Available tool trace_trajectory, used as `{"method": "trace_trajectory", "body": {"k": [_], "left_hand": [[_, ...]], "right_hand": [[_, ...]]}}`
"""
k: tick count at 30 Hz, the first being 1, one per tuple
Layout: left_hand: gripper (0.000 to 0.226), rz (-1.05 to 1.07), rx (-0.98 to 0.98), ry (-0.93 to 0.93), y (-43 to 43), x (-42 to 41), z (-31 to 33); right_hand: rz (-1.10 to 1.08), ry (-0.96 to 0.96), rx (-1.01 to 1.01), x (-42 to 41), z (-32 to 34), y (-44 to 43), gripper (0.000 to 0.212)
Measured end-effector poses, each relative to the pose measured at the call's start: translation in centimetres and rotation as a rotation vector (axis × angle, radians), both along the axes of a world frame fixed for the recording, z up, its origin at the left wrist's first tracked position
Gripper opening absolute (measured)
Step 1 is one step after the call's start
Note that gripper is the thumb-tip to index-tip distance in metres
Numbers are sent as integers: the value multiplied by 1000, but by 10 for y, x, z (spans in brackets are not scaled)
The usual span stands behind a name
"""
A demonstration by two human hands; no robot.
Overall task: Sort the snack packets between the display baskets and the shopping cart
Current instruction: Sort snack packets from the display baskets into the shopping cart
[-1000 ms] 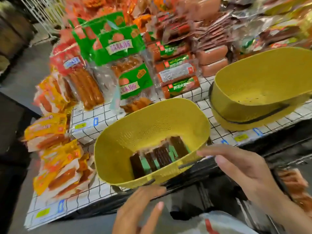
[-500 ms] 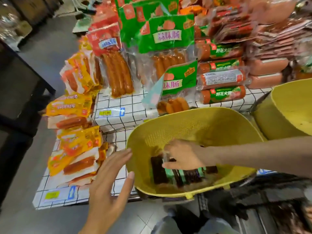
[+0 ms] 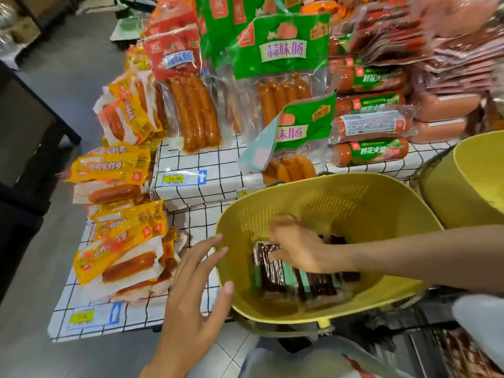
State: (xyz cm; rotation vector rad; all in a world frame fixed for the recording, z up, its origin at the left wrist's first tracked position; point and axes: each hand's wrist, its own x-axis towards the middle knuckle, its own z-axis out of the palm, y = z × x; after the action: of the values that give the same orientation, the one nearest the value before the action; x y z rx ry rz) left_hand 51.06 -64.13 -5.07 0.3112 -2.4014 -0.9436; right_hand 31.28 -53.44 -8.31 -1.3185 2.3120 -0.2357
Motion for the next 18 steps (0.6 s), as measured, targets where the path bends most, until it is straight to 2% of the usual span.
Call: {"method": "trace_trajectory", "body": {"k": [2, 3, 8, 11, 13, 14, 16, 18], "left_hand": [[38, -1, -2, 3, 0, 0, -1], [37, -1, 4, 4, 0, 0, -1], [39, 39, 33, -5, 3, -2, 9], [59, 63, 62, -62, 10, -14, 31], [68, 66, 170, -122, 17, -30, 49], [63, 54, 256, -122, 20, -39, 56], [36, 39, 416, -63, 24, -55, 60], [25, 58, 556, -38, 27, -64, 59]], "right_hand": [[-123, -236, -80, -12, 11, 8, 13], [-161, -299, -105, -17, 17, 12, 10], [-84, -343, -333, -32, 67, 26, 17], [23, -393, -536, -33, 106, 34, 10], [93, -440, -651, -28, 124, 32, 10], [112, -473, -693, -26, 130, 29, 10], [77, -620, -745, -26, 128, 23, 6], [-10, -665, -671, -33, 112, 22, 13]]}}
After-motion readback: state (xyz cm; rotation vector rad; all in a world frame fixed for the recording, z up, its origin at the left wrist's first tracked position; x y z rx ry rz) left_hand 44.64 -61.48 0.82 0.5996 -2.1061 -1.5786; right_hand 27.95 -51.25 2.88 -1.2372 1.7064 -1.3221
